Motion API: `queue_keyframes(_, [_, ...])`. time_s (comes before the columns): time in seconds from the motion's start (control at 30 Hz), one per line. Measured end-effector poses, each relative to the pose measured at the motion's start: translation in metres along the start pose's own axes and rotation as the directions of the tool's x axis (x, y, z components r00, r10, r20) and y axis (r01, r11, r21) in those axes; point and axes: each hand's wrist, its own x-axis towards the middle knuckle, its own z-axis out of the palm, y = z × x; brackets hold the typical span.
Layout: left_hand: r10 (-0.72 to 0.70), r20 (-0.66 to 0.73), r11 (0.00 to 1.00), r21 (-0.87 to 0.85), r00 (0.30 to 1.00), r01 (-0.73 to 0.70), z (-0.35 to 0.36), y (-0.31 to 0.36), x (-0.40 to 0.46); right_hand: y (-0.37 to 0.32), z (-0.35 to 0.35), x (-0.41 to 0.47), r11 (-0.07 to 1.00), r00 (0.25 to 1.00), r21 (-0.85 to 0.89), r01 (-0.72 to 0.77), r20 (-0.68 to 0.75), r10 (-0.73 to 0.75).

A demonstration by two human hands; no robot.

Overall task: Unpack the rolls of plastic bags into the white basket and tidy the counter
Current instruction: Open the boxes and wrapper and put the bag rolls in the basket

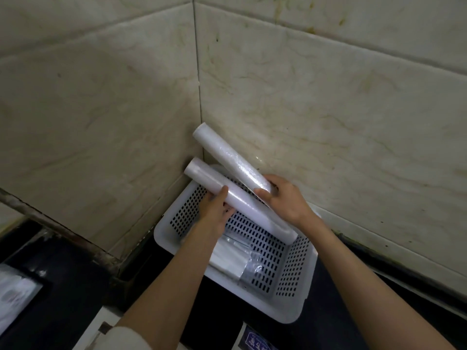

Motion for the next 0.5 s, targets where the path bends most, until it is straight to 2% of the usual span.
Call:
queue_keyframes(0.1, [-0.084,0.033,0.995,-0.043,0.996,0.085,0.000,0.007,0.004,0.000,0.001,-0.009,0.998,1.000,-0.060,0.013,0.012,-0.012])
queue_keyframes(0.23, [-0.160,0.010,0.984,-0.080,0.987,0.161,-0.015,0.017,0.000,0.001,0.013,-0.023,0.997,0.998,-0.059,-0.052,0.030,0.054])
queue_keyframes(0.37, [-0.051,0.010,0.988,-0.143,0.999,0.051,-0.026,0.032,-0.022,0.003,0.037,-0.035,0.989,0.993,-0.137,-0.048,0.103,0.063])
queue_keyframes(0.43, [0.058,-0.021,0.998,0.041,0.998,-0.058,-0.030,0.037,-0.034,0.006,0.048,-0.040,0.979,0.987,-0.190,-0.070,0.130,0.095])
queue_keyframes(0.5, [0.183,-0.044,0.945,0.282,0.982,-0.164,-0.038,0.037,-0.042,0.009,0.057,-0.043,0.960,0.988,-0.269,-0.070,0.115,0.105])
